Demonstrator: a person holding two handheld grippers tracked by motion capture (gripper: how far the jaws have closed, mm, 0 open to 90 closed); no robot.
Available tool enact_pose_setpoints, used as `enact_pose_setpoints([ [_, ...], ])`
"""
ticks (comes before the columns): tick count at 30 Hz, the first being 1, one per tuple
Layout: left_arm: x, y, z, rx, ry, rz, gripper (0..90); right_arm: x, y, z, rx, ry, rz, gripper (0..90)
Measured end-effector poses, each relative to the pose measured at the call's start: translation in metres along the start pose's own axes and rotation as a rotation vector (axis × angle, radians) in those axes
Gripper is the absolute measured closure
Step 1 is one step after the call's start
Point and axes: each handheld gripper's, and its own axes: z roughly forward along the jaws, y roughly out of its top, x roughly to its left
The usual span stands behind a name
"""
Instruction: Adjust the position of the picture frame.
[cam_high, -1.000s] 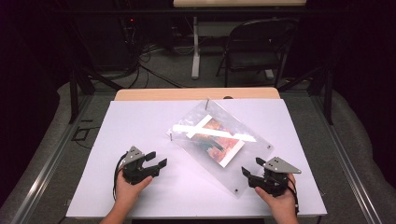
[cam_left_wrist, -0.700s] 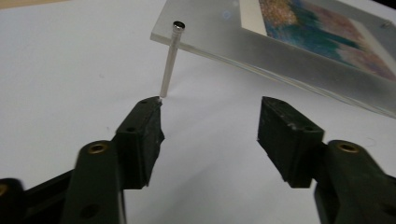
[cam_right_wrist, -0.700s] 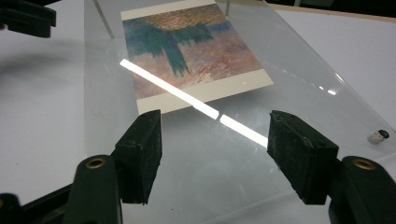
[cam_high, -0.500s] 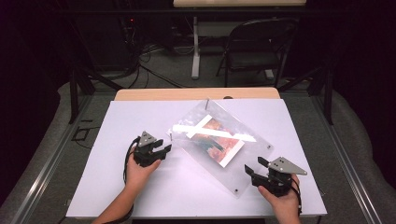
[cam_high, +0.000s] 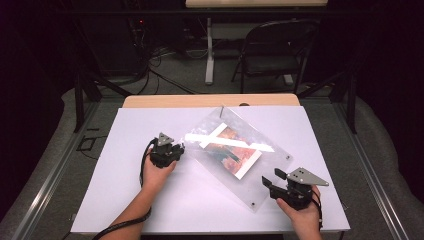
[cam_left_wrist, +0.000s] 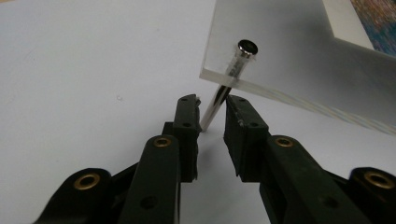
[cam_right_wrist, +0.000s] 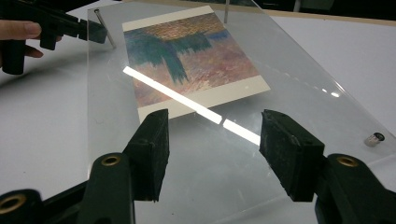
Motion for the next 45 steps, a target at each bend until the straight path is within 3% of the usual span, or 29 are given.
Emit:
enact_pose_setpoints([
  [2, -0.001, 0.003, 0.002, 0.000, -0.007, 0.017, 77.2, -0.001, 0.000, 0.000, -0.006, -0.001, 0.010, 42.0],
  [13, 0.001, 0.005, 0.009, 0.000, -0.020, 0.025, 79.5, -0.001, -0.002, -0.002, -0.005, -0.004, 0.020, 42.1],
  [22, 0.002, 0.004, 0.012, 0.000, -0.030, 0.009, 79.3, -0.002, -0.003, -0.003, -0.003, -0.005, 0.024, 41.7],
  [35, 0.004, 0.004, 0.011, -0.013, -0.051, 0.021, 80.8, -0.002, -0.004, -0.003, 0.002, -0.002, 0.026, 41.3],
  [41, 0.002, 0.004, 0.009, -0.011, -0.051, 0.028, 81.2, 0.001, -0.003, -0.004, 0.009, 0.033, 0.015, 44.8],
  [45, 0.001, 0.004, 0.005, -0.007, -0.059, 0.031, 81.1, 0.005, -0.002, -0.003, 0.011, 0.088, 0.021, 52.6],
])
